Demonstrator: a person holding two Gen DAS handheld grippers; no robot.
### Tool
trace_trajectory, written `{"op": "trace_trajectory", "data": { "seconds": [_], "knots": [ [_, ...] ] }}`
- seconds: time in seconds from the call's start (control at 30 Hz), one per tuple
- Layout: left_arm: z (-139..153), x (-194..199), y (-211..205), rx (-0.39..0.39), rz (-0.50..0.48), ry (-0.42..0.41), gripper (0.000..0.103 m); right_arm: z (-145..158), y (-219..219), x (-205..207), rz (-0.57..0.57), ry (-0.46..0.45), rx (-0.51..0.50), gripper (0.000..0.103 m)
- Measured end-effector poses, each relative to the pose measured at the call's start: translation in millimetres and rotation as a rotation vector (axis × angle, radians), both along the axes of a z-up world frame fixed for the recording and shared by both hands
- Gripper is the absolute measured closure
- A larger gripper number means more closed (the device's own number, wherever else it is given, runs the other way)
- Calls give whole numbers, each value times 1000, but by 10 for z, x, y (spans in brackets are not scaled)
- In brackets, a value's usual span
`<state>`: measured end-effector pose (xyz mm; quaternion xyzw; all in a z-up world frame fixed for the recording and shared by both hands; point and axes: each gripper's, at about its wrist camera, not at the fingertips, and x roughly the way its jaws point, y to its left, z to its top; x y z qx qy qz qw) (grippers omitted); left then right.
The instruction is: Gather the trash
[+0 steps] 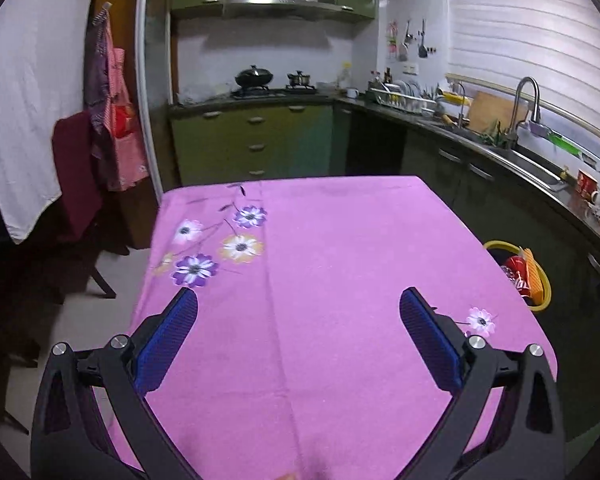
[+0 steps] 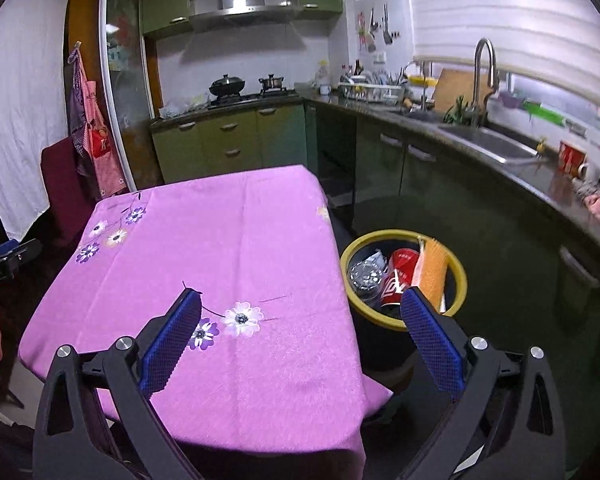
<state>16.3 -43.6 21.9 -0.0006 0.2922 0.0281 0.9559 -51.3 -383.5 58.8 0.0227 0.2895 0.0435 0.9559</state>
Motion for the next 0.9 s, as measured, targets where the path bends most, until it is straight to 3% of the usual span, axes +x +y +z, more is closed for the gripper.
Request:
{"op": "trace_trajectory", "data": {
  "seconds": [0.27, 0.9],
  "knots": [
    [187, -315, 37, 10, 2, -73, 6, 248, 152, -356, 20, -86, -16, 5],
    [279, -569, -14, 42, -10, -103, 6, 311, 100, -596, 18, -118, 0, 5]
  ]
}}
